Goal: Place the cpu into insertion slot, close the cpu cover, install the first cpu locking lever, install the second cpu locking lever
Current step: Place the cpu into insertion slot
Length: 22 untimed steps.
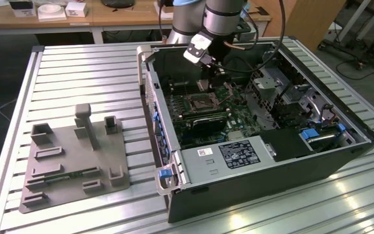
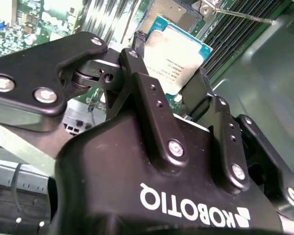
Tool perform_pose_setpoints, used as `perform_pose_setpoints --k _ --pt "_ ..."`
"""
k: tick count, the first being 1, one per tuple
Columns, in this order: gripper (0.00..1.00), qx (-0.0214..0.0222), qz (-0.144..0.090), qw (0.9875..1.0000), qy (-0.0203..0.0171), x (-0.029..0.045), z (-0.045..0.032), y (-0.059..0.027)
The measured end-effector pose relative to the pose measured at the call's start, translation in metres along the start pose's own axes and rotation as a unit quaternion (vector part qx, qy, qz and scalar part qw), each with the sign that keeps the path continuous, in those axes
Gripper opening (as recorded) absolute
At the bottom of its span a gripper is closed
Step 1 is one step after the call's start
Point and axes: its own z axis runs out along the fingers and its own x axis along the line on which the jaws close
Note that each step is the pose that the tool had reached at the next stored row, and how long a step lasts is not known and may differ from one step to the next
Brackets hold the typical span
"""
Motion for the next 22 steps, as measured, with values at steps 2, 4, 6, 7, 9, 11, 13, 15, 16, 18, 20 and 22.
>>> perform_pose_setpoints --k 2,4,6,7,9,11,13,15,16,18,20,22 --pt "0.54 0.0000 0.000 1.0000 0.0000 0.0014 0.0036 -0.0018" --pt "0.54 0.0000 0.000 1.0000 0.0000 0.0026 0.0066 -0.0029" --pt "0.54 0.0001 0.000 1.0000 -0.0001 0.0027 0.0071 -0.0030" --pt "0.54 0.0001 0.000 1.0000 -0.0002 0.0027 0.0071 -0.0030" --pt "0.54 0.0000 0.000 1.0000 0.0000 0.0026 0.0084 -0.0031" --pt "0.54 0.0000 0.000 1.0000 0.0000 0.0026 0.0084 -0.0031" --pt "0.54 0.0001 0.000 1.0000 0.0000 0.0026 0.0085 -0.0031" --pt "0.54 0.0001 0.000 1.0000 -0.0001 0.0026 0.0085 -0.0031" --pt "0.54 0.0000 0.000 1.0000 0.0000 0.0026 0.0085 -0.0031" --pt "0.54 0.0000 0.000 1.0000 0.0000 0.0026 0.0085 -0.0031" --pt "0.54 -0.0001 0.000 1.0000 0.0002 0.0029 0.0094 -0.0031" --pt "0.54 0.0000 0.000 1.0000 -0.0001 0.0033 0.0123 -0.0033"
